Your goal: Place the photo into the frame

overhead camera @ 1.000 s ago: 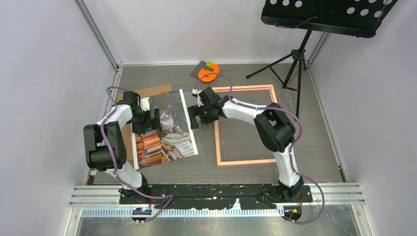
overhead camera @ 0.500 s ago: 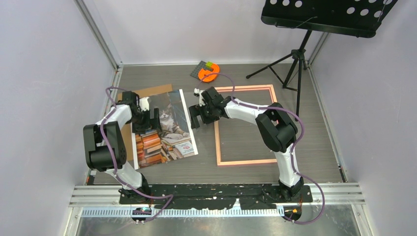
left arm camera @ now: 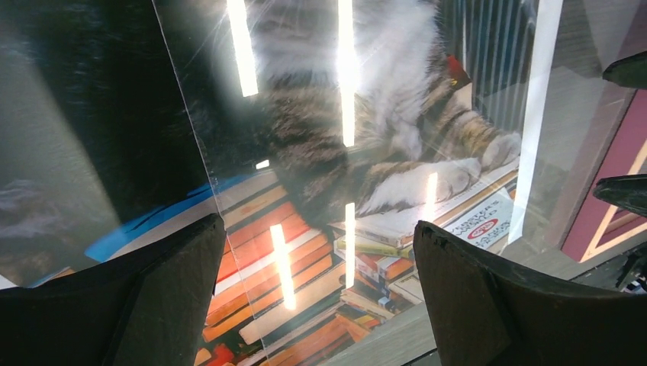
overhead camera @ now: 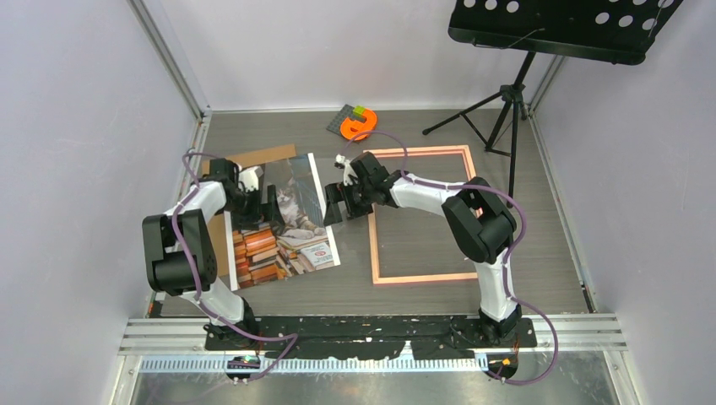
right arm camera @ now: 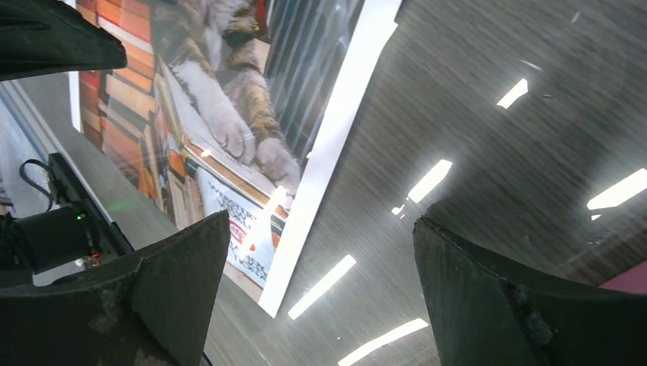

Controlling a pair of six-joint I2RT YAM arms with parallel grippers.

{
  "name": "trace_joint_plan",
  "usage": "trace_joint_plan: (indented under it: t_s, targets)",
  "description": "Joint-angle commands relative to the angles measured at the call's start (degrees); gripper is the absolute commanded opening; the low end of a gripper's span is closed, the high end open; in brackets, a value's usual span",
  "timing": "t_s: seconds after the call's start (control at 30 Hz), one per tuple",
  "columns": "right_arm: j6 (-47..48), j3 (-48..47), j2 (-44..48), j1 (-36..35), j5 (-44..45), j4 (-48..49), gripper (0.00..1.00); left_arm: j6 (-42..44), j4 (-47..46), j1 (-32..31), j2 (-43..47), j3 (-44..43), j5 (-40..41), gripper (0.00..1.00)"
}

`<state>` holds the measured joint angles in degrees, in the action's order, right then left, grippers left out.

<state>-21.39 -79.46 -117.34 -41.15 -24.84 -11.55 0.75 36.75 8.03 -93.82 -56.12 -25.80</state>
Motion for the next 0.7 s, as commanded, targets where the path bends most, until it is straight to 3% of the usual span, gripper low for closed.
trace_joint_plan:
  t_s: [0.0,0.2,0.37,0.67]
  targets:
    - [-1.42,0.08,3.44,-0.23,-2.78,3.29,0.96,1.00,-0.28,0.55,1.33,1.11,-3.96,0.96]
    - [-0.65,-0.28,2.94,-0.03,-1.12,2.24,0.97,0.77,-0.28,1.40,1.36,1.13,-4.32,0.95]
    - [2.85,-2.48,4.54,-0.06,9.10,-4.91,0.96,0.40,-0.44,2.06,1.38,1.23,-2.59,0.95]
    - [4.74,-2.09,4.93,-0.40,19.68,-9.60,0.95,-0.14,-0.87,2.16,2.09,1.44,1.23,0.95]
